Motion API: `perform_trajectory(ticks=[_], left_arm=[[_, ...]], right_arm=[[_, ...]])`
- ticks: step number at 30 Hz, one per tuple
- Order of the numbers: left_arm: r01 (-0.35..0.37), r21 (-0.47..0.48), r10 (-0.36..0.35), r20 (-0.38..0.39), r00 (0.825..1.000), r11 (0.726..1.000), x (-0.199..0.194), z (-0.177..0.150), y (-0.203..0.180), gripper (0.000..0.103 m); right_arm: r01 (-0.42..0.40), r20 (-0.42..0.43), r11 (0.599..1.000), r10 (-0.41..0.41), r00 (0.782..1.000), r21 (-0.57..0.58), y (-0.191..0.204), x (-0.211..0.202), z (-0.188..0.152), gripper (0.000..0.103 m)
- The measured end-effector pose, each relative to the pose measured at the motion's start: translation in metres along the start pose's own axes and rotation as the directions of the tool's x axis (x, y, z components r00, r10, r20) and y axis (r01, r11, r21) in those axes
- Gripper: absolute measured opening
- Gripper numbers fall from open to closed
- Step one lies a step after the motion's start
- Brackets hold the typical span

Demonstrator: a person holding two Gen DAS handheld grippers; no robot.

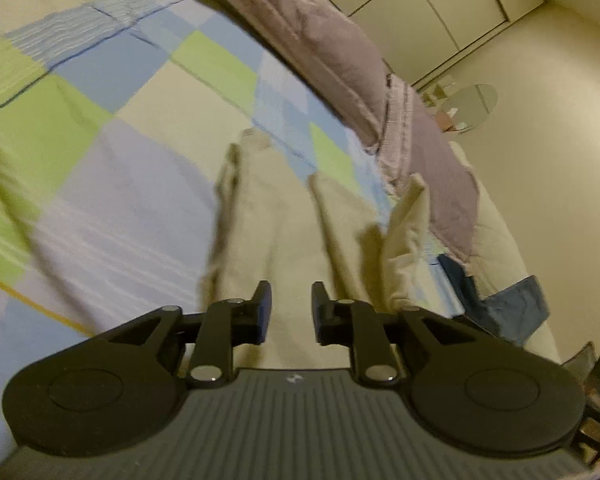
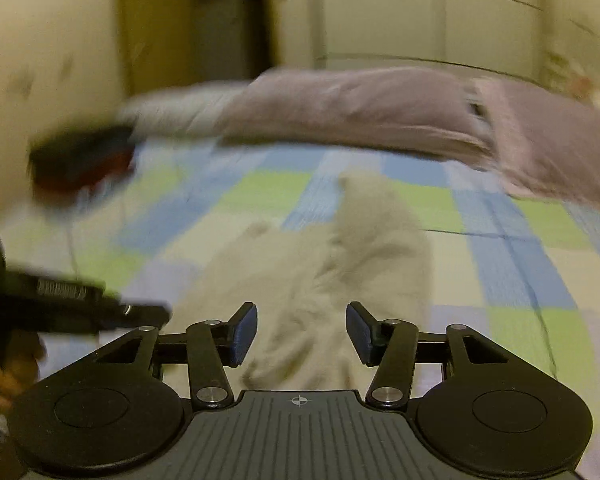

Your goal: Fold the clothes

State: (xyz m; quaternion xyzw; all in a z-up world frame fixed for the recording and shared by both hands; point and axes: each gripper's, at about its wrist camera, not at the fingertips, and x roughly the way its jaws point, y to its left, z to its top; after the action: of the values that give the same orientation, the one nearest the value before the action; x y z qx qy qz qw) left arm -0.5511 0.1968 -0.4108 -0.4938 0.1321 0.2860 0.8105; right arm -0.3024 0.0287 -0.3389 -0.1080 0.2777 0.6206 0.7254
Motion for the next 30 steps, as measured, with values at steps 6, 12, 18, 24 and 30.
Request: perform_trajectory(ticks=[6,12,18,24,30], left_arm=[[0.104,-0.118,-0.115,-0.091,0.989,0.988,0.056,0.002,-0.010,0.032],[0.199,-0.336,-0.245,-0.100,0.964,0.921,0.102,0.002,0.005,0.040],[0.277,-0.376,-0.331,-0.086,0.940,0.884,0.114,0.009,0.011,0.041],[0.274,-0.284,-0.326,-0.155,0.933,0.919,0.121,0.016,0.001,0.043],[0.274,-0.123,-0.293,-0.191,0.937,0.954,0.120,0.019,-0.016,0.018]], right_arm=[[0.123,-0.137,0.824,-0.055,0.989,0.553,-0.124,0.035,-0.028,0.033],[0.116,-0.197,0.885,-0.029,0.980,0.451,-0.097,0.068,-0.032,0.033],[0.096,-0.201,0.969,-0.049,0.978,0.229,-0.062,0.075,-0.032,0.010],[0.075,-0.183,0.988,-0.049,0.982,0.134,-0.044,0.078,-0.032,0.006],[0.047,-0.182,0.981,-0.012,0.983,0.188,-0.050,0.086,-0.028,0.006]])
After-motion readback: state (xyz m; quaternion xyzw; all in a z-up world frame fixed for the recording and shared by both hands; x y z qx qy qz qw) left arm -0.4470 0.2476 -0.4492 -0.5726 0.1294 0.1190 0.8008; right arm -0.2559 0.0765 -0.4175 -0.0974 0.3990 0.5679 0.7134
